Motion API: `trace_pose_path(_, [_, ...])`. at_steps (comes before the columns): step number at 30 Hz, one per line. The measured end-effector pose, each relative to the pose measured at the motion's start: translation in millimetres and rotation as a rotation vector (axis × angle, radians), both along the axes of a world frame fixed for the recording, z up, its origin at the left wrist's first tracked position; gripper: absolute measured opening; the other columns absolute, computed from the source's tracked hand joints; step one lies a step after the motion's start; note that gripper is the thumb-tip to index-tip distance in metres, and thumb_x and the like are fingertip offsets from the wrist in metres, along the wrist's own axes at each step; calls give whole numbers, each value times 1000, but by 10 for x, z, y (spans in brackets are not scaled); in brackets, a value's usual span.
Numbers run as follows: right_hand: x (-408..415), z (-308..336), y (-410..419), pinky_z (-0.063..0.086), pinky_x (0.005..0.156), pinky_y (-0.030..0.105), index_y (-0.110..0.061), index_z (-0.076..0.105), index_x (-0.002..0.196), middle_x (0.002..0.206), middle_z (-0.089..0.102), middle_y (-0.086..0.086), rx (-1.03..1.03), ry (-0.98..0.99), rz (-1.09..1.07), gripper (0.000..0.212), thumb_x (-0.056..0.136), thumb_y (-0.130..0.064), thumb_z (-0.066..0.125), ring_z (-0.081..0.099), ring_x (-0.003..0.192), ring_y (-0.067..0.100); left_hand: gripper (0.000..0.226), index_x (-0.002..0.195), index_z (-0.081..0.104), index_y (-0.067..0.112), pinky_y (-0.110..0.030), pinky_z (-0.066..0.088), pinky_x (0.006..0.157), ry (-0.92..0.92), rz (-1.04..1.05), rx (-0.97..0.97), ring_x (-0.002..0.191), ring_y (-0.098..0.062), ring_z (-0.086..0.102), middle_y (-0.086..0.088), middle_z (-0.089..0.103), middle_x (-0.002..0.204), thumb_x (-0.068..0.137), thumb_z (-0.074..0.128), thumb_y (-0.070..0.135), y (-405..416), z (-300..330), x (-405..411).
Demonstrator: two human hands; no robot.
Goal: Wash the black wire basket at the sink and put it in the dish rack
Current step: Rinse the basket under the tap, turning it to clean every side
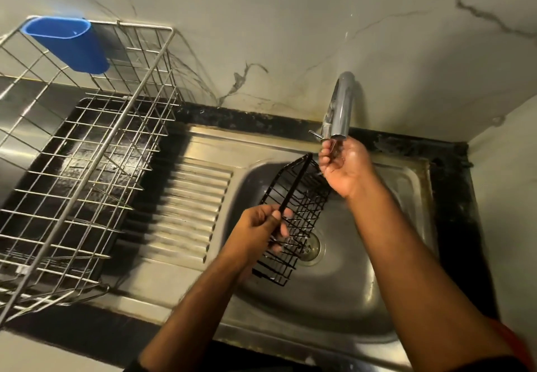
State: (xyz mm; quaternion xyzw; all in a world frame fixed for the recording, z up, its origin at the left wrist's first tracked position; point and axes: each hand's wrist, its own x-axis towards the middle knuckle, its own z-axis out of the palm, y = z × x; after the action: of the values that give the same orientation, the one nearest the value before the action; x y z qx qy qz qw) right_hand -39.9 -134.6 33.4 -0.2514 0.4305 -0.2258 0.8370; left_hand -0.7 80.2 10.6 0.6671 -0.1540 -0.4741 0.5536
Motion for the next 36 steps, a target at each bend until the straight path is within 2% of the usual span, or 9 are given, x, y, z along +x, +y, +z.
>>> trace_pose_path(5, [-79, 13, -9, 33, 40, 18, -16, 50, 71, 58, 51, -1, 164, -123, 89, 31, 99, -15, 38, 45, 46, 9, 24, 107, 69, 9, -16, 54, 61, -189, 1, 58, 73, -21, 62, 2, 67, 69, 106, 49, 23, 10, -15, -53])
trace_pose_path(9, [-134, 54, -81, 35, 41, 18, -16, 52, 77, 61, 51, 0, 98, -88, 162, 27, 99, -13, 36, 45, 49, 9, 22, 96, 68, 19, -44, 57, 77, -369, -84, 116, 78, -31, 70, -3, 73, 74, 98, 60, 40, 27, -27, -96])
trace_pose_path(11, [-157, 101, -53, 35, 42, 18, -14, 52, 80, 64, 52, 1, 48, -77, 135, 26, 100, -15, 36, 46, 50, 9, 20, 99, 69, 19, -43, 57, 70, -376, -97, 136, 66, -29, 66, -1, 69, 66, 98, 60, 36, -2, -39, -87])
trace_pose_path(14, [-197, 196, 117, 39, 48, 20, -13, 55, 82, 69, 53, 2, -287, 90, 275, 28, 104, -18, 40, 48, 56, 10, 22, 103, 71, 10, -25, 47, 51, -247, -24, 102, 48, -6, 49, 5, 52, 57, 104, 53, 22, -67, -14, -118])
trace_pose_path(17, [-281, 158, 369, 46, 55, 22, -11, 60, 86, 73, 58, 3, -553, 60, 401, 29, 106, -21, 42, 55, 62, 11, 25, 104, 73, 8, -26, 47, 54, -87, 68, 74, 47, -4, 43, 5, 50, 56, 105, 50, 18, -143, -10, -51])
trace_pose_path(23, [-425, 33, 47, 58, 67, 25, -7, 65, 95, 82, 73, 6, -299, 61, 122, 28, 106, -19, 42, 71, 84, 20, 33, 84, 73, 18, -29, 44, 62, 17, 137, 73, 56, -14, 46, 2, 49, 52, 105, 49, 25, -279, 43, 10])
trace_pose_path(28, [-508, 151, -53, 60, 84, 33, -2, 69, 107, 101, 75, 16, -662, 190, 492, 27, 104, -19, 49, 73, 96, 27, 37, 79, 68, 10, -34, 54, 65, 53, 143, 112, 63, -21, 59, -4, 53, 54, 106, 48, 26, -357, -5, 38])
trace_pose_path(33, [-595, -6, -77, 59, 88, 38, -12, 72, 96, 94, 76, 8, -844, 273, 416, 21, 102, -14, 53, 73, 94, 24, 37, 79, 54, 13, -44, 62, 63, 242, 165, 71, 61, -14, 69, 3, 44, 47, 108, 41, 30, -351, 45, -43])
trace_pose_path(36, [-607, -109, 10, 59, 83, 33, -5, 70, 104, 100, 75, 14, -691, 154, 348, 21, 102, -12, 50, 73, 95, 24, 36, 81, 53, 12, -41, 62, 57, 197, 101, 77, 63, -11, 71, 0, 41, 53, 108, 40, 31, -365, 95, -35])
